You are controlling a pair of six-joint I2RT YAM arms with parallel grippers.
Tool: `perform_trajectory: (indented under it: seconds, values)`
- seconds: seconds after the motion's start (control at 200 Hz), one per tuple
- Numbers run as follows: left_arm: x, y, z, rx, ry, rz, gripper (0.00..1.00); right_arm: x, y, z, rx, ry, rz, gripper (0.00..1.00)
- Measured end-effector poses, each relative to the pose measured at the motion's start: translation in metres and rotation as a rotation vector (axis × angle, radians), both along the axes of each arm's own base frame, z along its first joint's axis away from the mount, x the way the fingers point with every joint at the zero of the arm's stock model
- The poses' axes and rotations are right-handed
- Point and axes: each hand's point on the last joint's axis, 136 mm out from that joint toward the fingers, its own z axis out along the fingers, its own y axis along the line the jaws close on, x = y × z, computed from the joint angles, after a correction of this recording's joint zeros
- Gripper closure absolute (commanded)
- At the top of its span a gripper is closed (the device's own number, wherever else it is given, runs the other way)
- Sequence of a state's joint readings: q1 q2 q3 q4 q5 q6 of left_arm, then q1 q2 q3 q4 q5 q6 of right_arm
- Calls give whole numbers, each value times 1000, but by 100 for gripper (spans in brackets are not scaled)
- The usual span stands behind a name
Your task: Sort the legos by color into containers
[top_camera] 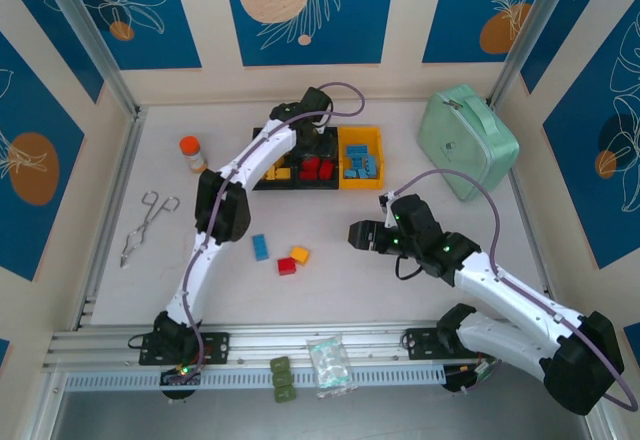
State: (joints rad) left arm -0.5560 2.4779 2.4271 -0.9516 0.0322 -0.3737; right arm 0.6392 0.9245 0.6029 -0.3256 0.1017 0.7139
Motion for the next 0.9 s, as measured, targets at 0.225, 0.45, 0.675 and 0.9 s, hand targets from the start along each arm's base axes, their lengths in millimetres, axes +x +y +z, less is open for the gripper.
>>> perform_trajectory:
  seconds: [0.225, 0.45, 0.675, 0.9]
  values:
    - [-7, 1, 1, -7, 15, -5, 42, -4, -3, -9, -8, 24, -8, 27]
    - [-48, 19, 31, -34, 7, -12, 41, -5, -4, -13, -8, 35, -12, 27]
    - [-95, 41, 77, -98, -79, -26, 40, -6, -1, -21, -28, 60, -1, 27]
    - [-153, 87, 37, -29, -16, 33, 37, -12, 9, -25, -40, 71, 40, 27]
